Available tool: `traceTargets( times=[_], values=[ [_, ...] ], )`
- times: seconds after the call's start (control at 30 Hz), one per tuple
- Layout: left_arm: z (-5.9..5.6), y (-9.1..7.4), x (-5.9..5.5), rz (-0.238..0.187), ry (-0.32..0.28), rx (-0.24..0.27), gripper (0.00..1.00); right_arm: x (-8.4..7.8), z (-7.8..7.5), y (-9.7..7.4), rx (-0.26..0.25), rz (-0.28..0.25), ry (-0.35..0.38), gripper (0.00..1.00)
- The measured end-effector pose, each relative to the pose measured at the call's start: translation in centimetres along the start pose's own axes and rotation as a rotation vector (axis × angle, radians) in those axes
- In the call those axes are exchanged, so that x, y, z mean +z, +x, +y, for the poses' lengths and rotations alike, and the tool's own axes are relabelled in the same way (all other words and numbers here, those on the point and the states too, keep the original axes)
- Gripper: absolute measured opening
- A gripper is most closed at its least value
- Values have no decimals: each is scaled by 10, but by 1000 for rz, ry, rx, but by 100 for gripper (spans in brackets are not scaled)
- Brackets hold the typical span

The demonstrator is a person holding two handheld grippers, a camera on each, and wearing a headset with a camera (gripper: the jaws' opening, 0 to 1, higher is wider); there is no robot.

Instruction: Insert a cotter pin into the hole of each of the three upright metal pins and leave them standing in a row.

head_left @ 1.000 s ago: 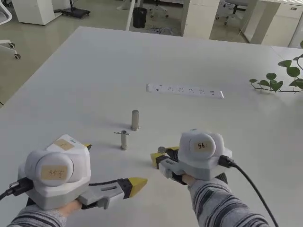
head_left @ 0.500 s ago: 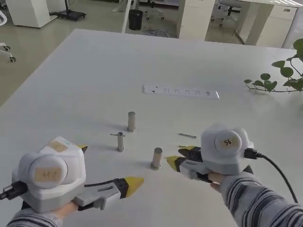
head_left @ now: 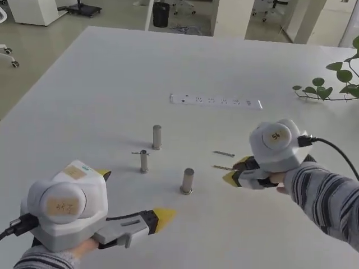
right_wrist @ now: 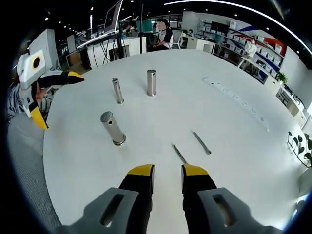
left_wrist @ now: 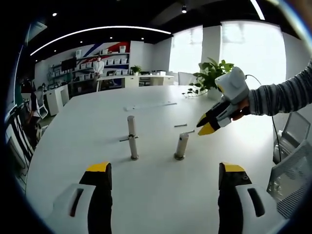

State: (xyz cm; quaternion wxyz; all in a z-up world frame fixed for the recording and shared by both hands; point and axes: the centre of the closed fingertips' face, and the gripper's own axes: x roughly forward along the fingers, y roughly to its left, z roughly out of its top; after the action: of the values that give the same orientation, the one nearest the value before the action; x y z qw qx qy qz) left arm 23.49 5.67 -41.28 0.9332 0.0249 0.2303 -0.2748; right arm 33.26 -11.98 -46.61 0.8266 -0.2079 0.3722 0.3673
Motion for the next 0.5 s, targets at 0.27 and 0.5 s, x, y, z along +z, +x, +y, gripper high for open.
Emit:
traceTargets(
  times=[0.27,0.5],
  values=[
    [-1,2,-3,11,15,-8,87,-1,-5,10,44,88,-84,15],
    [-2,3,-4,11,6,-13,85,-5,-8,19,77,160,-130,11]
  ],
)
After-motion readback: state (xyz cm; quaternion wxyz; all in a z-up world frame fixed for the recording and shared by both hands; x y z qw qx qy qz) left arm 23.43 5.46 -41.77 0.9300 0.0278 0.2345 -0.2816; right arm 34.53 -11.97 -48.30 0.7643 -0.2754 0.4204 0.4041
